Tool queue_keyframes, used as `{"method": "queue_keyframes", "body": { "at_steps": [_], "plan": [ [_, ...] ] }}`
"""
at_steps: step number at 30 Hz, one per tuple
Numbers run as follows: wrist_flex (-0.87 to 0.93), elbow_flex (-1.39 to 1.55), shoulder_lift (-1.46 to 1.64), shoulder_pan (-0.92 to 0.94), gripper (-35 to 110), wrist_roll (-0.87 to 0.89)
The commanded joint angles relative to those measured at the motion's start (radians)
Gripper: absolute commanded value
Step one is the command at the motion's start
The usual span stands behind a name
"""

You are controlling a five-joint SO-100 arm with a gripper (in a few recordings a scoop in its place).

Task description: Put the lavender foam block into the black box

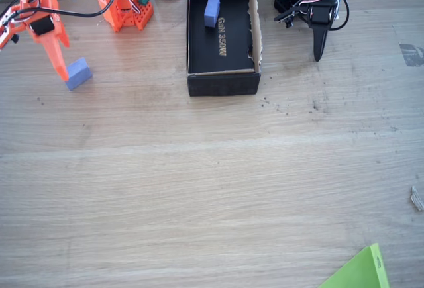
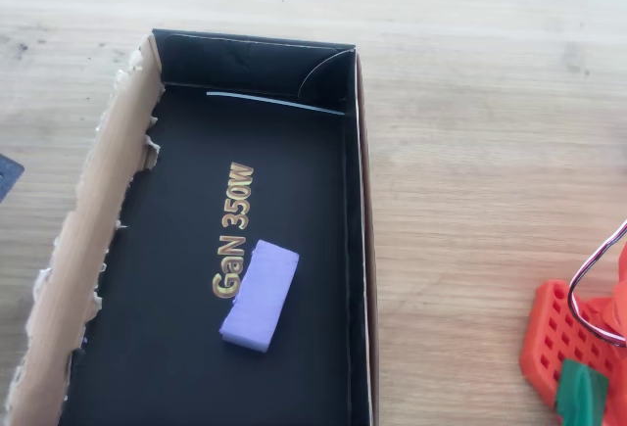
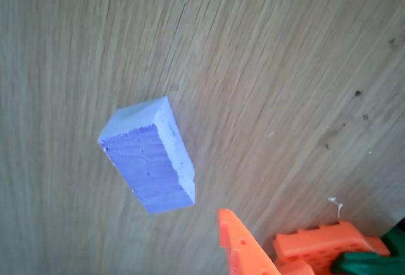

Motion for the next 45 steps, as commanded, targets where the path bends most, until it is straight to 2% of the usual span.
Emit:
{"method": "queue_keyframes", "body": {
  "at_steps": [1, 12, 30, 33, 37, 39, 45],
  "plan": [
    [0.003, -0.003, 0.012, 0.011, 49, 0.018],
    [-0.066, -0.009, -0.086, -0.006, 51, 0.02],
    [-0.216, -0.025, -0.253, -0.038, 47, 0.011],
    [-0.221, -0.031, -0.265, -0.038, 41, 0.014],
    [-0.216, -0.032, -0.272, -0.029, 11, 0.032],
    [-0.209, -0.035, -0.27, -0.026, 2, 0.037],
    [-0.187, -0.051, -0.267, -0.029, 0, 0.032]
  ]
}}
